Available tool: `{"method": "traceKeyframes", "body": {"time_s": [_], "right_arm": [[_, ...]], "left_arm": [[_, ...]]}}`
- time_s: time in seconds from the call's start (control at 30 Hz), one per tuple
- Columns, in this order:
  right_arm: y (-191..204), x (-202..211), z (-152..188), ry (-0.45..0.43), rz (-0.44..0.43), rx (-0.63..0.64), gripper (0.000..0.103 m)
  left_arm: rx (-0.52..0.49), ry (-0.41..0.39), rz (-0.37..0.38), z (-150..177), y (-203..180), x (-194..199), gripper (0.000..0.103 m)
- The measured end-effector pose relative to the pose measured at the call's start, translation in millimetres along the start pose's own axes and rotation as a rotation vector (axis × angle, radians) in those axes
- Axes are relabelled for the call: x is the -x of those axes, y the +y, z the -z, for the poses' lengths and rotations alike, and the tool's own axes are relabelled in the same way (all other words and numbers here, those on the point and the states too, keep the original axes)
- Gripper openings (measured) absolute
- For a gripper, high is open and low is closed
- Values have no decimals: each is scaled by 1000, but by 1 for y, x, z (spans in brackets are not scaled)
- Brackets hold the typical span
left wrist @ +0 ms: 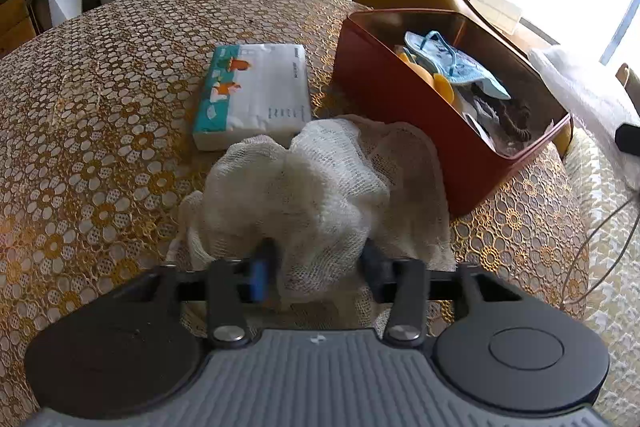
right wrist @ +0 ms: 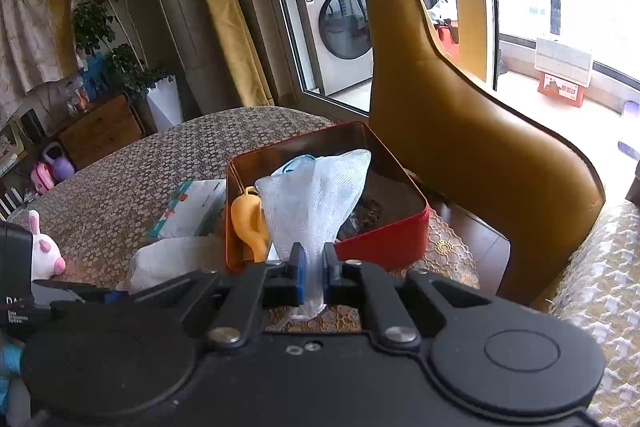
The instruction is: Organize soft objects
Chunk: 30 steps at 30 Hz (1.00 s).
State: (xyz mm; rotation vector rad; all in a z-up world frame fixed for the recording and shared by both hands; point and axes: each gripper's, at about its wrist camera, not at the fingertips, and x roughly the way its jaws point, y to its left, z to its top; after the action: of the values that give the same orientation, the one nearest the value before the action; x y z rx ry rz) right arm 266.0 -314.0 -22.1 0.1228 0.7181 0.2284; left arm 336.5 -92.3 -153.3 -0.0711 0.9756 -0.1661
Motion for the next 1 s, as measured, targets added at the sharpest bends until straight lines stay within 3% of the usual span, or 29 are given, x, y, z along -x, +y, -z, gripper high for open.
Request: {"method": "traceKeyframes", "body": {"time_s": [0.23,0.47,0.7,1.0], "right_arm": [[4,4,1,0,1,10,7],[7,14,2,-12,-4,10,7],[7,26,8,-33,-32,-18,7],[16,32,-20,-79,-33,10,7]], "left_arm": [[0,-11,-45,1,4,6,32],[33,-89,-8,-2,15,32,11],[55,-179,99,-15,17,75,8],[4,-306,205,-75,-20,122,8]]}}
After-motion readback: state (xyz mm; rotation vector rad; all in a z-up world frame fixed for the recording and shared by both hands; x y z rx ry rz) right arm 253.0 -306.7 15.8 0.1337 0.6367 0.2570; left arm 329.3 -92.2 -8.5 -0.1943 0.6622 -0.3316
